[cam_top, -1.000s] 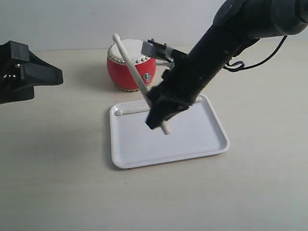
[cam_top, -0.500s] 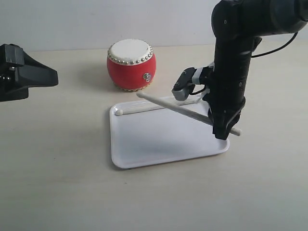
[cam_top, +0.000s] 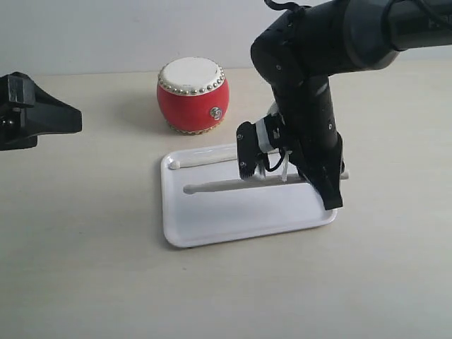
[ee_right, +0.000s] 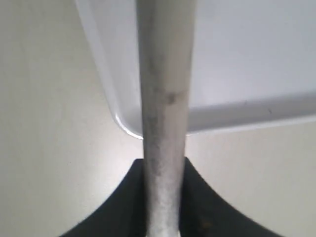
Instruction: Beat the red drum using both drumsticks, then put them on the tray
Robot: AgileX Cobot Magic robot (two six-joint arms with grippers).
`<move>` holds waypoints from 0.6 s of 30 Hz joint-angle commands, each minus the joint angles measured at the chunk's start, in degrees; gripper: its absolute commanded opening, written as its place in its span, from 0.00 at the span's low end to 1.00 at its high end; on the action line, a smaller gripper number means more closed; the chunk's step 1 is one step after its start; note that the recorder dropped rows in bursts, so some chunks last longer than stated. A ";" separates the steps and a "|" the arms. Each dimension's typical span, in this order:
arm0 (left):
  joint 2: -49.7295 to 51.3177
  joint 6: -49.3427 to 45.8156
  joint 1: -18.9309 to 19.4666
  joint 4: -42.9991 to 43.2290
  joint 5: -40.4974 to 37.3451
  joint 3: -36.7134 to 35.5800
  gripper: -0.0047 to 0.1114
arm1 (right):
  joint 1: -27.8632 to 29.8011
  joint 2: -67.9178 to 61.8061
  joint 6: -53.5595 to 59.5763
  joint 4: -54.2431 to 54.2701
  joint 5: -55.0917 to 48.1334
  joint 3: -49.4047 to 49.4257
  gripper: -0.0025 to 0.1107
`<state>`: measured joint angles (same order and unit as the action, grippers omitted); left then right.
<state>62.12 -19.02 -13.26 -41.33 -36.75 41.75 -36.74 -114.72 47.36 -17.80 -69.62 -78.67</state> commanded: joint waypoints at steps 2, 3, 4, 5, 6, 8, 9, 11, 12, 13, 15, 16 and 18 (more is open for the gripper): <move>-0.36 -0.18 0.16 0.45 -0.32 -0.19 0.64 | -0.22 0.72 0.52 -4.90 4.26 -0.55 0.02; -0.36 -0.18 0.16 0.49 -0.32 -0.19 0.64 | -0.22 0.72 0.52 -5.28 4.92 -0.55 0.02; -0.36 -0.18 0.16 0.49 -0.32 -0.19 0.64 | -0.22 0.72 0.52 -5.28 5.87 -0.55 0.02; -0.36 -0.18 0.16 0.58 -0.32 -0.19 0.64 | -0.22 0.72 0.52 -5.00 6.94 -0.55 0.02; -0.36 -0.18 0.16 0.58 -0.32 -0.19 0.64 | -0.22 0.72 0.52 -4.58 8.40 -0.55 0.02; -0.36 -0.18 0.16 0.61 -0.43 -0.19 0.64 | -0.22 0.72 0.40 -3.83 10.58 -0.55 0.02; -0.36 -0.18 0.16 0.76 -0.42 -0.19 0.64 | -0.22 0.72 0.40 -3.41 11.58 -0.55 0.02; -0.36 -0.18 0.16 1.08 -0.42 -0.19 0.64 | -0.22 0.72 0.40 -3.16 13.38 -0.55 0.02; -0.36 -0.18 0.16 1.39 -0.42 -0.19 0.64 | -0.22 0.72 0.40 -3.16 14.21 -0.55 0.02; -0.36 -0.18 0.16 1.54 -0.42 -0.19 0.64 | -0.22 0.72 0.40 -3.16 14.92 -0.55 0.02; -0.36 -0.18 0.16 1.86 -0.64 -0.19 0.64 | -0.22 0.72 0.40 -3.16 15.31 -0.55 0.02; -0.36 -0.18 0.16 1.89 -0.76 -0.19 0.64 | -0.22 0.72 0.40 -3.16 15.31 -0.55 0.02; -0.36 -0.18 0.16 1.89 -0.87 -0.19 0.64 | -0.22 0.72 0.40 -2.55 15.31 -0.55 0.02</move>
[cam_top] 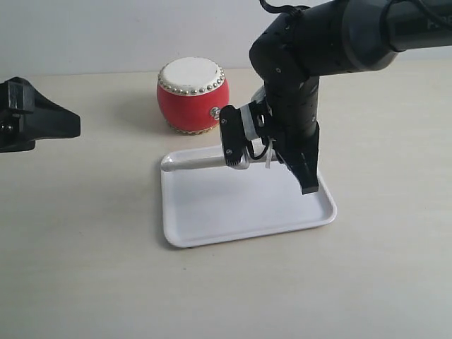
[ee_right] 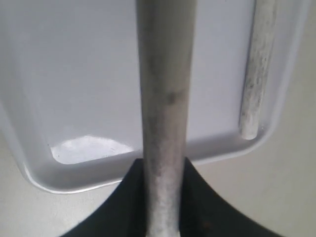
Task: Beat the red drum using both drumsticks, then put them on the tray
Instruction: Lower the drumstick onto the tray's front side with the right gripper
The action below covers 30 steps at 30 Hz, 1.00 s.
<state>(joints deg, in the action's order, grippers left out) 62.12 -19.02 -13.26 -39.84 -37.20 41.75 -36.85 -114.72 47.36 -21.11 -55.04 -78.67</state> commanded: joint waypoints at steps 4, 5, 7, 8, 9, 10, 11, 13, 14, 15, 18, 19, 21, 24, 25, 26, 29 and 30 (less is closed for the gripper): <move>-0.36 -0.18 0.16 0.39 -0.63 -0.19 0.64 | -0.11 0.72 0.51 1.20 1.00 -0.55 0.02; -0.36 -0.18 0.16 0.39 -0.63 -0.19 0.64 | -0.11 0.72 0.51 1.20 1.00 -0.55 0.02; -0.36 -0.18 0.16 0.39 -0.63 -0.19 0.64 | -0.11 0.72 0.51 1.20 1.00 -0.55 0.02; -0.36 -0.18 0.16 0.39 -0.63 -0.19 0.64 | 0.00 0.58 0.51 1.20 1.00 -0.55 0.02; -0.36 -0.18 0.16 0.39 -0.75 -0.19 0.64 | 0.00 0.33 0.51 1.05 1.00 -0.55 0.02; -0.36 -0.18 0.16 0.39 -0.75 -0.19 0.64 | 0.00 0.09 0.51 1.05 1.00 -0.55 0.02; -0.36 -0.18 0.16 0.39 -0.98 -0.19 0.64 | 0.00 -0.19 0.51 1.16 1.00 -0.55 0.02; -0.36 -0.18 0.16 0.39 -1.40 -0.19 0.64 | 0.00 -0.95 0.51 1.19 0.74 -0.55 0.02; -0.36 -0.18 0.16 0.47 -1.69 -0.19 0.64 | 0.00 -1.27 0.51 1.19 0.77 -0.55 0.02; -0.36 -0.18 0.16 0.47 -1.84 -0.19 0.64 | 0.00 -1.55 0.51 1.19 0.77 -0.55 0.02; -0.36 -0.18 0.16 0.47 -2.34 -0.19 0.64 | 0.00 -2.07 0.29 1.19 0.77 -0.55 0.02; -0.36 -0.18 0.16 0.47 -2.41 -0.19 0.64 | 0.00 -2.18 0.29 1.19 0.77 -0.55 0.02; -0.36 -0.18 0.16 0.47 -2.41 -0.19 0.64 | 0.00 -2.17 0.29 1.19 0.99 -0.55 0.02; -0.36 -0.18 0.16 0.47 -2.41 -0.19 0.64 | 0.00 -2.17 0.29 0.87 0.99 -0.55 0.02; -0.36 -0.18 0.16 0.47 -2.41 -0.19 0.64 | 0.00 -2.17 0.29 1.01 0.99 -0.55 0.02; -0.36 -0.18 0.16 0.47 -2.41 -0.19 0.64 | 0.00 -2.17 0.45 1.01 0.99 -0.55 0.02; -0.36 -0.18 0.16 0.47 -2.41 -0.19 0.64 | 0.00 -2.17 0.45 1.01 0.99 -0.55 0.02; -0.36 -0.18 0.16 0.47 -2.41 -0.19 0.64 | 0.00 -2.17 0.46 1.23 0.99 -0.55 0.02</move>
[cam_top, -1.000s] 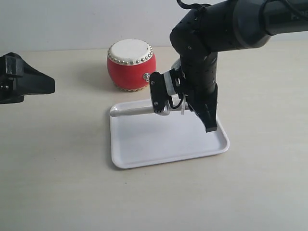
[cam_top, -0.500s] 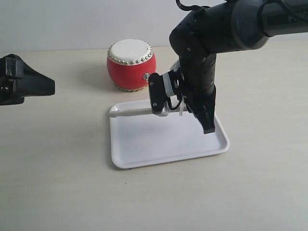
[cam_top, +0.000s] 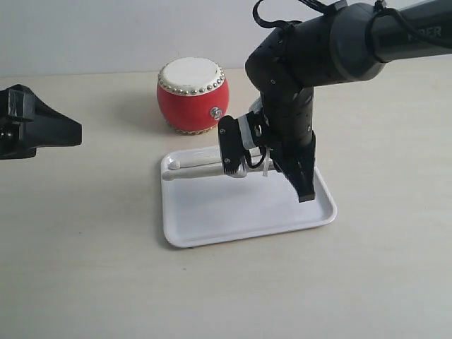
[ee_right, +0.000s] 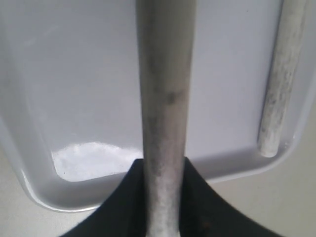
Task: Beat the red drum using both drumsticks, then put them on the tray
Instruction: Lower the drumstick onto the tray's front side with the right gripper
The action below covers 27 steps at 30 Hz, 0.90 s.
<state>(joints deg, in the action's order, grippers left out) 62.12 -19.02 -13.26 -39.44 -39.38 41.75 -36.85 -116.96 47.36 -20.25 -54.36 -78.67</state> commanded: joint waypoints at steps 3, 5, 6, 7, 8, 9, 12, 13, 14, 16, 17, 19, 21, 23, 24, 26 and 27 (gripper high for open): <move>-0.36 -0.18 0.16 0.08 -0.30 -0.19 0.64 | 0.00 0.06 0.46 0.77 0.31 -0.55 0.02; -0.36 -0.18 0.16 0.08 -0.47 -0.19 0.64 | 0.00 0.06 0.46 0.77 0.10 -0.55 0.02; -0.36 -0.18 0.16 0.08 -0.62 -0.19 0.64 | 0.00 0.06 0.46 0.90 -0.17 -0.55 0.02; -0.36 -0.18 0.16 0.08 -0.84 -0.19 0.64 | 0.00 0.06 0.46 1.31 -0.46 -0.55 0.02; -0.36 -0.18 0.16 0.08 -0.95 -0.19 0.64 | 0.00 0.06 1.13 2.57 -1.12 -0.55 0.02; -0.36 -0.18 0.16 0.08 -1.24 -0.19 0.64 | 0.00 0.06 2.64 3.55 -1.89 -0.55 0.02; -0.36 -0.18 0.16 0.08 -1.51 -0.19 0.64 | 0.00 0.06 6.58 5.71 -4.94 -0.55 0.02; -0.36 -0.18 0.16 0.08 -1.51 -0.19 0.64 | 0.00 0.06 6.70 5.68 -5.46 -0.55 0.02; -0.36 -0.18 0.16 0.08 -1.51 -0.19 0.64 | 0.00 0.06 6.70 5.68 -5.57 -0.55 0.02; -0.36 -0.18 0.16 0.08 -1.51 -0.19 0.64 | 0.00 0.06 6.70 5.94 -6.19 -0.55 0.02; -0.36 -0.18 0.16 0.08 -1.51 -0.19 0.64 | 0.00 0.06 6.81 6.36 -6.16 -0.55 0.02; -0.36 -0.18 0.16 0.08 -1.51 -0.19 0.64 | 0.00 0.06 6.93 6.50 -6.16 -0.29 0.02; -0.36 -0.18 0.16 0.08 -1.51 -0.19 0.64 | 0.00 0.06 7.54 6.39 -6.04 0.30 0.02; -0.36 -0.18 0.16 0.08 -1.51 -0.19 0.64 | 0.00 -0.55 7.99 6.39 -6.40 0.74 0.02; -0.36 -0.18 0.16 0.08 -1.51 -0.19 0.64 | 0.00 -0.96 7.99 6.39 -6.82 0.87 0.02; -0.36 -0.18 0.16 0.08 -1.63 -0.19 0.64 | 0.00 -1.97 7.99 6.11 -6.94 1.13 0.02; -0.36 -0.18 0.16 0.08 -1.63 -0.19 0.64 | 0.00 -2.46 7.70 5.97 -6.94 1.13 0.02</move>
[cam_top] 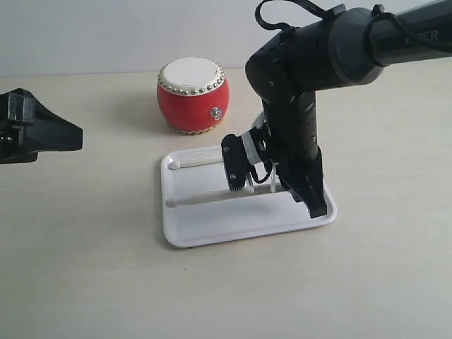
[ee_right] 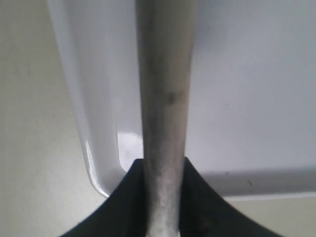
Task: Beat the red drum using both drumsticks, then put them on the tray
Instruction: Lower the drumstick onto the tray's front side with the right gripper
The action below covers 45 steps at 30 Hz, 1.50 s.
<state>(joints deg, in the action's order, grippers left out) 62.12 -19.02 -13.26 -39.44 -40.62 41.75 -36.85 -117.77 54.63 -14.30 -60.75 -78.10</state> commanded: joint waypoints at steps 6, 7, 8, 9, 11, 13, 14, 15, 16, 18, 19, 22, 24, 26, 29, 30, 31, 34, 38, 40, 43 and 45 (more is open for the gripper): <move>-0.36 -0.18 0.16 0.08 -0.63 -0.19 0.64 | 0.00 -2.35 -2.40 -1.30 0.73 0.56 0.02; -0.36 -0.18 0.16 0.08 -0.63 -0.19 0.64 | 0.00 -2.35 -2.40 -1.30 0.73 0.56 0.02; -0.36 -0.18 0.16 0.08 -0.63 -0.19 0.64 | 0.00 -2.35 -2.40 -1.19 0.86 0.56 0.02; -0.36 -0.18 0.16 0.08 -0.63 -0.19 0.64 | 0.00 -2.35 -2.40 -1.10 1.28 0.56 0.02; -0.36 -0.18 0.16 0.08 -0.63 -0.19 0.64 | 0.00 -2.35 -2.40 -0.94 1.56 0.56 0.02; -0.36 -0.18 0.16 0.08 -0.63 -0.19 0.64 | 0.00 -2.35 -2.40 -0.94 1.68 0.56 0.03; -0.36 -0.18 0.16 0.08 -0.63 -0.19 0.64 | 0.00 -2.35 -2.40 -0.94 1.81 0.56 0.04; -0.36 -0.18 0.16 0.08 -0.63 -0.19 0.64 | 0.00 -2.35 -2.51 -0.94 2.04 0.56 0.05; -0.36 -0.18 0.16 0.08 -0.63 -0.19 0.64 | 0.00 -2.35 -2.74 -0.94 2.17 0.56 0.06; -0.36 -0.18 0.16 0.08 -0.77 -0.19 0.64 | 0.00 -2.35 -3.35 -0.85 2.18 0.56 0.09; -0.36 -0.18 0.16 0.08 -0.77 -0.19 0.64 | 0.00 -2.35 -3.56 -0.85 2.26 0.56 0.10; -0.36 -0.18 0.16 0.08 -0.77 -0.19 0.64 | 0.00 -2.35 -3.70 -0.85 2.26 0.56 0.12; -0.36 -0.18 0.16 0.08 -0.87 -0.19 0.64 | 0.00 -2.35 -3.70 -0.85 2.26 0.56 0.12; -0.36 -0.18 0.16 0.08 -0.99 -0.19 0.64 | 0.00 -2.35 -3.70 -0.85 2.26 0.56 0.12; -0.36 -0.18 0.16 0.08 -0.99 -0.19 0.64 | 0.00 -2.35 -3.85 -0.85 2.47 0.56 0.12; -0.36 -0.18 0.16 0.08 -0.99 -0.19 0.64 | 0.00 -2.35 -4.28 -0.85 2.52 0.56 0.12; -0.36 -0.18 0.16 0.08 -0.99 -0.19 0.64 | 0.00 -2.35 -5.04 -0.99 2.83 0.56 0.12; -0.36 -0.18 0.16 0.08 -0.99 -0.19 0.64 | 0.00 -2.35 -6.24 -0.99 3.56 0.56 0.12; -0.36 -0.18 0.16 0.08 -0.99 -0.19 0.64 | 0.00 -2.35 -6.24 -0.99 3.56 0.56 0.12; -0.36 -0.18 0.16 0.08 -0.99 -0.19 0.64 | 0.00 -2.35 -6.24 -0.99 3.56 0.56 0.12; -0.36 -0.18 0.16 0.08 -0.99 -0.19 0.64 | 0.00 -2.35 -6.25 -1.11 3.70 0.56 0.12; -0.36 -0.18 0.16 0.08 -0.99 -0.19 0.64 | 0.00 -2.35 -6.40 -1.11 4.08 0.56 0.12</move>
<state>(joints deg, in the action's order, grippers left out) 62.12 -19.02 -13.26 -39.44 -41.65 41.75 -36.85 -120.28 48.58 -15.15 -57.29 -77.60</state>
